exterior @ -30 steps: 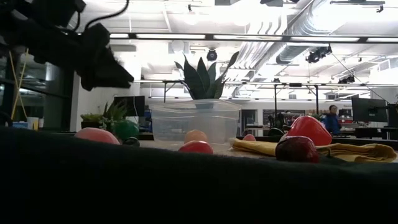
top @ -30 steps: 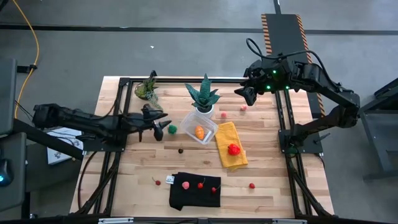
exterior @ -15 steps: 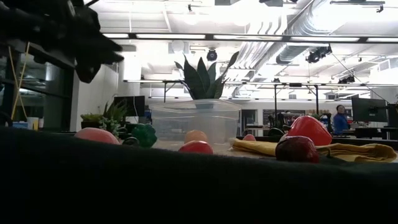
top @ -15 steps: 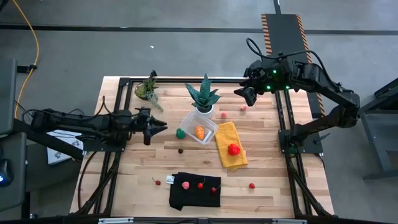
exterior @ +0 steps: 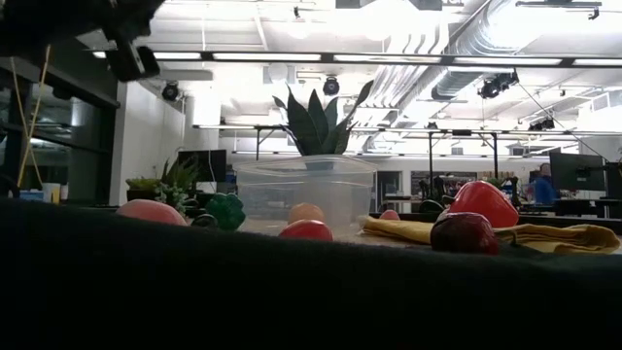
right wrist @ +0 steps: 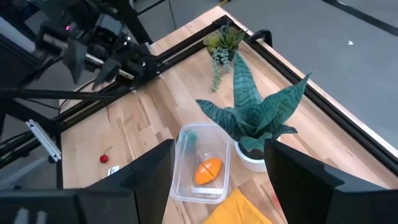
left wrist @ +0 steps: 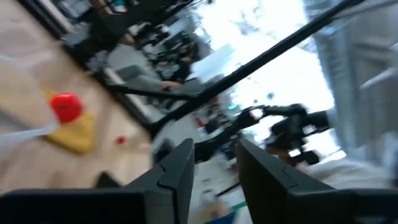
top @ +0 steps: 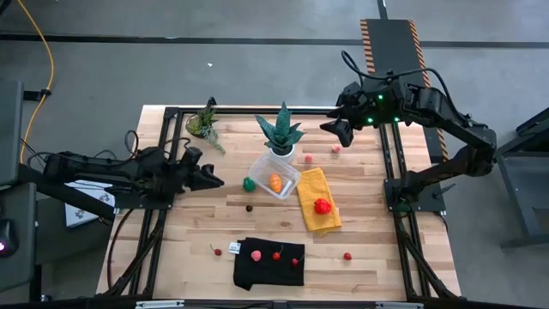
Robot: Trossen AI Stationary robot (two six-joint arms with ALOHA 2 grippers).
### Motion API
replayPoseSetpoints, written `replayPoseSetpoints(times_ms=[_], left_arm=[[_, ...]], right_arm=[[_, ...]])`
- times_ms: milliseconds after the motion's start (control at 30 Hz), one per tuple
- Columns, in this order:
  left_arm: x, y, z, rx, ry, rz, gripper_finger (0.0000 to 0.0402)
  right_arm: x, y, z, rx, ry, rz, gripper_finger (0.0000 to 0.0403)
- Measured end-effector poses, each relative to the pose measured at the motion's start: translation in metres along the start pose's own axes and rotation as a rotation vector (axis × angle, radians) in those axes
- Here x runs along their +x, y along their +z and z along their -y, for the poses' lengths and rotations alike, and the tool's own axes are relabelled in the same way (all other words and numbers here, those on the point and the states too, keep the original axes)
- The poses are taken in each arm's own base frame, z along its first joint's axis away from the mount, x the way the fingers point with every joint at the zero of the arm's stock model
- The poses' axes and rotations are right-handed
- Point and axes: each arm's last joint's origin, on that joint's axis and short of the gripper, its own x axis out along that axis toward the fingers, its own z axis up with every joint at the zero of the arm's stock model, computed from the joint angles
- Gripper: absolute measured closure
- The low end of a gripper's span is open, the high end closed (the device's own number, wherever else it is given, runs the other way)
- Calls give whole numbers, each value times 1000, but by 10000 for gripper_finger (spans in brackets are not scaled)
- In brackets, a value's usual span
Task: Pick and placing Produce into tupperware
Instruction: Put the green bell pepper into the transparent container
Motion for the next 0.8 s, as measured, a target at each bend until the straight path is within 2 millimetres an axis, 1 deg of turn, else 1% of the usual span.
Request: replayPoseSetpoints(times_ms=[133, 267, 333, 433, 500, 600, 700, 800], left_arm=[[-1, 5, 10, -103, -109, 43, 245], [-2, 8, 16, -188, -177, 60, 207], [-2, 9, 17, -222, -188, 60, 194], [-2, 9, 17, -239, -180, 69, 185], [-1, 9, 16, -207, -165, 97, 184], [0, 8, 12, -116, -123, 106, 189], [1, 6, 7, -42, -60, 83, 196], [2, 1, -1, -3, 14, 37, 193]], right_arm=[[0, 0, -1, -21, 23, -8, 164], [0, 0, -1, -49, 37, -11, 164], [0, 0, -1, -62, 39, -12, 164], [0, 0, -1, -75, 40, -11, 164], [0, 0, -1, -83, 41, -11, 164], [0, -1, -4, -91, 63, -18, 164], [0, -3, -9, -107, 87, -26, 164], [0, -5, -13, -110, 105, -33, 164]])
